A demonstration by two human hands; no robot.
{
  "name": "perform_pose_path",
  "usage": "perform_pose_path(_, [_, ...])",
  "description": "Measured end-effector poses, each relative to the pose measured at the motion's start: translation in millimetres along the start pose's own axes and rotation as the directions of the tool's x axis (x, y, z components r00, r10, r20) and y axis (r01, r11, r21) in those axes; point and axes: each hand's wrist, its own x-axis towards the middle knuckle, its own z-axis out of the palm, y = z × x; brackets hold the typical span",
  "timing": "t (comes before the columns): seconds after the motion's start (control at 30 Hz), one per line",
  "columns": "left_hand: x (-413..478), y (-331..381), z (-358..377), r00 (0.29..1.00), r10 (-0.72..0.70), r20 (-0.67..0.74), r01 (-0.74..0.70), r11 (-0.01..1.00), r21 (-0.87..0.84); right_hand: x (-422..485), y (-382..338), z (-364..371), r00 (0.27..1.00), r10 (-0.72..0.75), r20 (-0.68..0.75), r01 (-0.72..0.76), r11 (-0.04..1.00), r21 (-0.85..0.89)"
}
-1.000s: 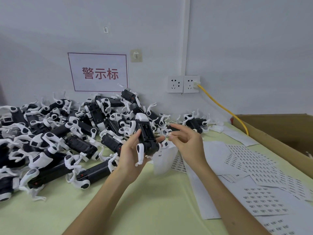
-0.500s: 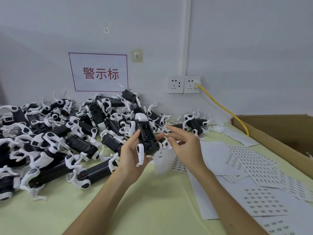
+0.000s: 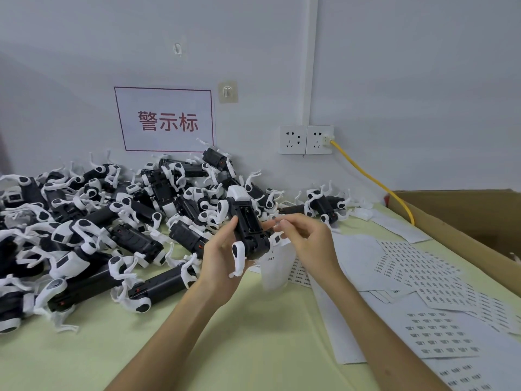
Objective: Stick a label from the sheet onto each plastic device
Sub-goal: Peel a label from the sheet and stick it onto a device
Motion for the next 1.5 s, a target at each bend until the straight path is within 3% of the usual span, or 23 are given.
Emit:
perform_pose_path(0.33, [1.2, -3.5, 1.7, 0.998, 0.064, -0.006, -0.064, 0.995, 0.072, 1.9, -4.6, -5.4, 0.994, 0.069, 0.082, -0.075, 0.995, 0.069])
perform_pose_path(0.93, [0.9, -8.3, 0.6, 0.980, 0.182, 0.083, -0.198, 0.939, 0.280, 4.5, -0.6, -9.0, 0.995, 0.066, 0.078, -0.062, 0.997, -0.048])
perform_pose_path(1.17, [-0.9, -10.4, 0.7, 0.966, 0.188, 0.178, -0.246, 0.882, 0.402, 1.7, 5.6, -4.9, 0.996, -0.086, -0.012, 0.080, 0.964, -0.255])
perform_pose_path(1.3, [-4.8, -13.0, 8.0, 0.966, 0.208, 0.152, -0.255, 0.859, 0.445, 1.8, 9.4, -2.7, 0.979, -0.191, -0.068, 0.156, 0.924, -0.350])
perform_pose_path(1.4, [-5.8, -13.3, 11.9, 0.974, 0.218, 0.059, -0.218, 0.842, 0.494, 2.6, 7.6, -4.5, 0.959, -0.217, -0.184, 0.150, 0.935, -0.321])
perform_pose_path(1.5, [-3.2, -9.1, 9.6, 0.967, 0.249, -0.048, -0.206, 0.884, 0.420, 4.6, 2.3, -10.6, 0.955, -0.146, -0.258, 0.096, 0.976, -0.196])
